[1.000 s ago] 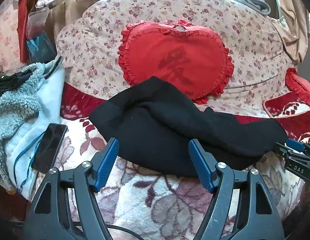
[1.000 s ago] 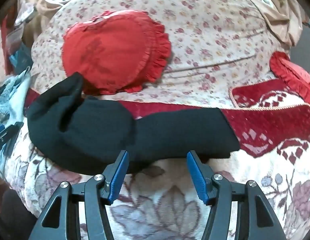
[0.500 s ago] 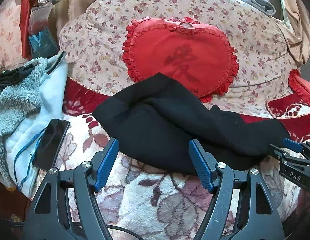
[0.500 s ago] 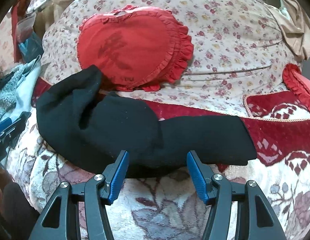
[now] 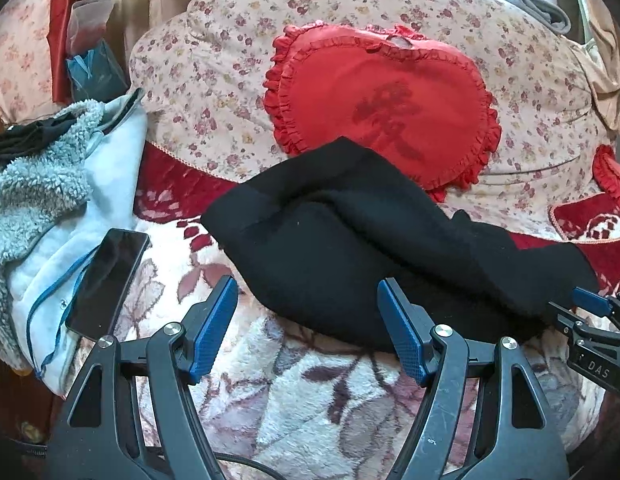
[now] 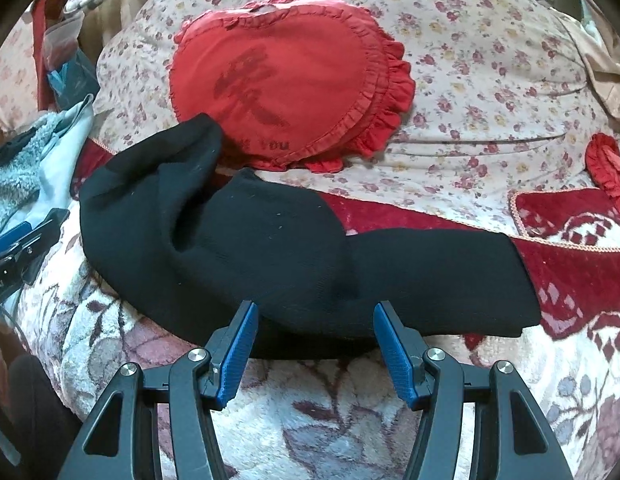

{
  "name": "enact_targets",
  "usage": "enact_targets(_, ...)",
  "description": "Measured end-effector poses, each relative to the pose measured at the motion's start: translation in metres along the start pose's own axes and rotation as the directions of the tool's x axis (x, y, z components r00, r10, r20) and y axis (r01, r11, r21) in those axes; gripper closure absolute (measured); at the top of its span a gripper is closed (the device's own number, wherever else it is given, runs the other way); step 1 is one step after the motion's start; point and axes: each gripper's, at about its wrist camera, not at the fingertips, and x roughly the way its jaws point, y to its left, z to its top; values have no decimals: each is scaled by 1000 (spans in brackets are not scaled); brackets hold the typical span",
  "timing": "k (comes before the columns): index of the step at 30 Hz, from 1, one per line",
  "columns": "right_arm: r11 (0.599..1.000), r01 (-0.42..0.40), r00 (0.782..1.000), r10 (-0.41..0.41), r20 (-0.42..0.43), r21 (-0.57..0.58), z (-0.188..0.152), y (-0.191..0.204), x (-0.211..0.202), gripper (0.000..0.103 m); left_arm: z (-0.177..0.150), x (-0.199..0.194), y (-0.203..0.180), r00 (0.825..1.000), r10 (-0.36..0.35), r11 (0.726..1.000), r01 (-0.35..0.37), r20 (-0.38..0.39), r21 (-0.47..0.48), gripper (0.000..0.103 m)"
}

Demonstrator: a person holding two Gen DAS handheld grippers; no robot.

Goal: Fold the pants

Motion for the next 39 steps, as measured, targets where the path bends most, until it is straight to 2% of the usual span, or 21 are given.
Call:
enact_targets(5, 999, -25, 1000, 25, -6, -22, 1, 8, 4, 45, -1, 10, 4, 1000, 16, 1000, -16, -21, -3, 30)
enact_targets(11, 995, -94, 996, 94, -12, -24, 0, 19, 7, 45, -3, 23, 10, 999, 30, 999, -30, -44, -10, 30)
enact_targets(17, 994, -84, 996, 84, -9, -75, -2, 36, 14, 45, -3, 34, 16, 997, 40, 999, -41, -65, -23, 30)
enact_targets(22, 987, -120, 993, 118, -20, -103, -1, 46, 18, 45, 0, 45, 27, 995, 50, 997, -55, -86, -51, 30)
enact_targets(26, 977, -177, 984, 176, -19, -122, 1, 55, 19, 45, 3, 51, 38, 994, 65, 995, -72, -92, -75, 30)
enact_targets(31, 949, -277, 961, 273, -49, -148, 0, 70, 23, 45, 8, 59, 51, 992, 81, 991, -91, -100, -103, 30)
enact_targets(36, 944, -298, 954, 287, -90, -142, 4, 74, 39, 45, 11, 66, 57, 990, 82, 988, -96, -115, -118, 30)
enact_targets(39, 940, -309, 950, 300, -83, -143, 7, 72, 34, 45, 12, 66, 56, 990, 89, 989, -101, -108, -106, 30)
